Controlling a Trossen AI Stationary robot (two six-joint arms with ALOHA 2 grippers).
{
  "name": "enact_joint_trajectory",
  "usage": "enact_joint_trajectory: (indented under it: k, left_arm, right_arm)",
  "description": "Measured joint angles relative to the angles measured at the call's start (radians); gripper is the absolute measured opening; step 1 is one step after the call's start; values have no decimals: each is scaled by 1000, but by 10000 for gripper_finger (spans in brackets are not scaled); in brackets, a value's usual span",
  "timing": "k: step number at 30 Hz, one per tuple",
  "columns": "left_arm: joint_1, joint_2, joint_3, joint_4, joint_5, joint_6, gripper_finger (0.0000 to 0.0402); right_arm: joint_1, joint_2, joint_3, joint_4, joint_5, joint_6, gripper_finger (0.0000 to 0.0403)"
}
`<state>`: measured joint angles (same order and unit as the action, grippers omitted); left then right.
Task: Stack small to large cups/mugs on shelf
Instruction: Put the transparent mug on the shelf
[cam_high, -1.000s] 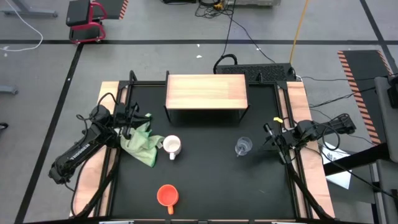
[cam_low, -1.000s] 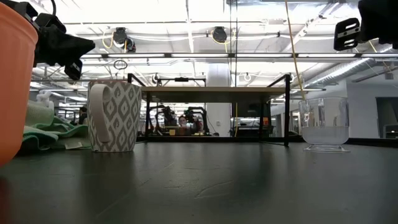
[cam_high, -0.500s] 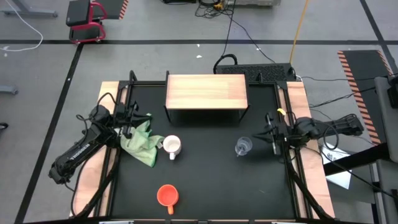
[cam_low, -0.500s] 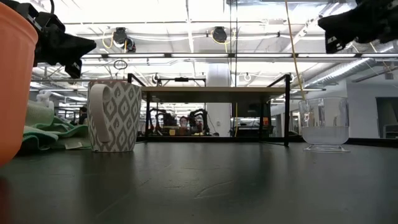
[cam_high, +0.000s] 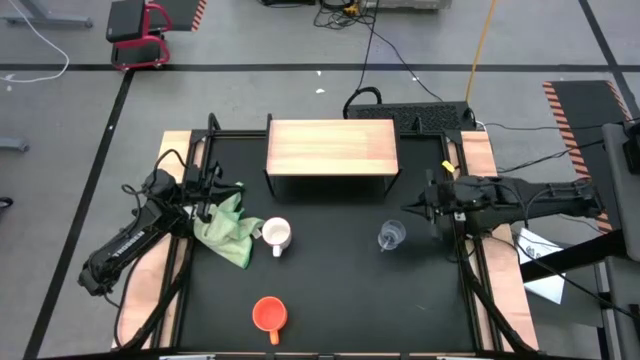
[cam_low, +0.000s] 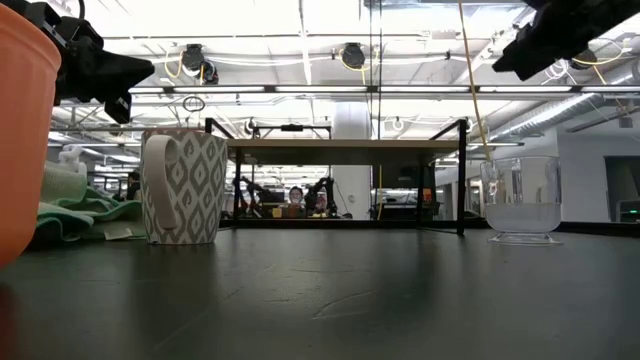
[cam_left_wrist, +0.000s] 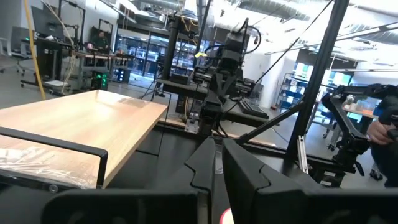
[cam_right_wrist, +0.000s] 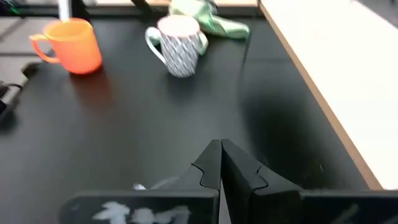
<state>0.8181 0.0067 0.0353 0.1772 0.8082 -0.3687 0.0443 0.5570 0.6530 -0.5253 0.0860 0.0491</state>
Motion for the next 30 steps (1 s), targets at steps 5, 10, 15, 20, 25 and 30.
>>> enact_joint_trajectory:
  k: [5, 10, 15, 20, 25, 30]
  left_arm:
    - [0, 0, 0, 0, 1, 0, 31]
    - [0, 0, 0, 0, 1, -1, 31]
    - [0, 0, 0, -1, 1, -3, 31]
    - [0, 0, 0, -1, 1, -1, 31]
    - [0, 0, 0, -2, 1, 4, 31]
    - [0, 0, 0, -28, 1, 7, 31]
  right_arm:
    - [-50, 52, 38, -119, -6, 26, 0]
    - [-75, 84, 40, -167, -25, 26, 0]
    - [-84, 128, 40, -153, -93, 43, 0]
    - [-85, 200, 47, -137, -138, 60, 0]
    - [-84, 298, 145, -194, -142, 76, 0]
    - [-84, 393, 255, -314, -143, 66, 0]
